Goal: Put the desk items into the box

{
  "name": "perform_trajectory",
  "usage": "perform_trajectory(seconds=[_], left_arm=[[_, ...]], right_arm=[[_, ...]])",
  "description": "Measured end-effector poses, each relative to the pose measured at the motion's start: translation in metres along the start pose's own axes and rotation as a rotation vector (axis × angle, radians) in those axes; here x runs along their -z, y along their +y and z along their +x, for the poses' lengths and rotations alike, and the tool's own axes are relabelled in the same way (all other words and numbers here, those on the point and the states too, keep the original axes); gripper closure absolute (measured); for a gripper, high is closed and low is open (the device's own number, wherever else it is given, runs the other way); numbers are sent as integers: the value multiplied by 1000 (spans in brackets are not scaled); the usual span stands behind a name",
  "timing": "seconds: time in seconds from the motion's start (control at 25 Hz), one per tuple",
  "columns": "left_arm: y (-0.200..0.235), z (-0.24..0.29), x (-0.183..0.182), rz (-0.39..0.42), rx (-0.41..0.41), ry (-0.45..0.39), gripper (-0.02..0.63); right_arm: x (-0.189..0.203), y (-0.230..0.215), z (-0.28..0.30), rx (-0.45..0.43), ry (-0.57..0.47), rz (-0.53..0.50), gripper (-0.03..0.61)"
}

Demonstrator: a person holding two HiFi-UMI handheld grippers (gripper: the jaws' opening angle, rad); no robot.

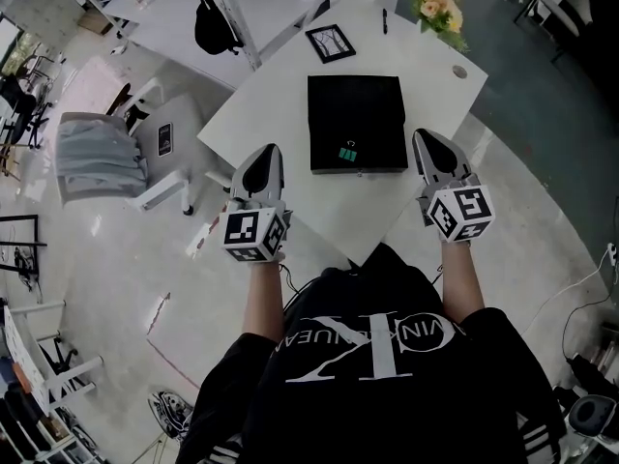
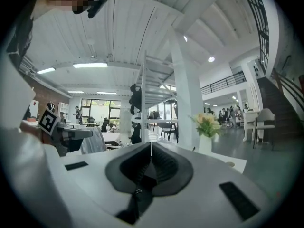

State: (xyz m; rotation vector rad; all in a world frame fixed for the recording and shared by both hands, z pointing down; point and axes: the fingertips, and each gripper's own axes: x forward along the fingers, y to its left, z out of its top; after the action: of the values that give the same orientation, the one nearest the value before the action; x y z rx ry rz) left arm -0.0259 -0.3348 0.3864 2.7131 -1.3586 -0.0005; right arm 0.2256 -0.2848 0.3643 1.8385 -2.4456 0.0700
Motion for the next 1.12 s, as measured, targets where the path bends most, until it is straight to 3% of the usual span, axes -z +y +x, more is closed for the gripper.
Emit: perform_trajectory(seconds=[0.56,1.12], left_arm=[[-2,4,-23,27,13,-49,603],[-4,10,-20,19,13,-44,603]], right_arm=[[-17,-3,1,-1,-42,-23,558],[-9,-9,-1,-2,-24,-16,560]])
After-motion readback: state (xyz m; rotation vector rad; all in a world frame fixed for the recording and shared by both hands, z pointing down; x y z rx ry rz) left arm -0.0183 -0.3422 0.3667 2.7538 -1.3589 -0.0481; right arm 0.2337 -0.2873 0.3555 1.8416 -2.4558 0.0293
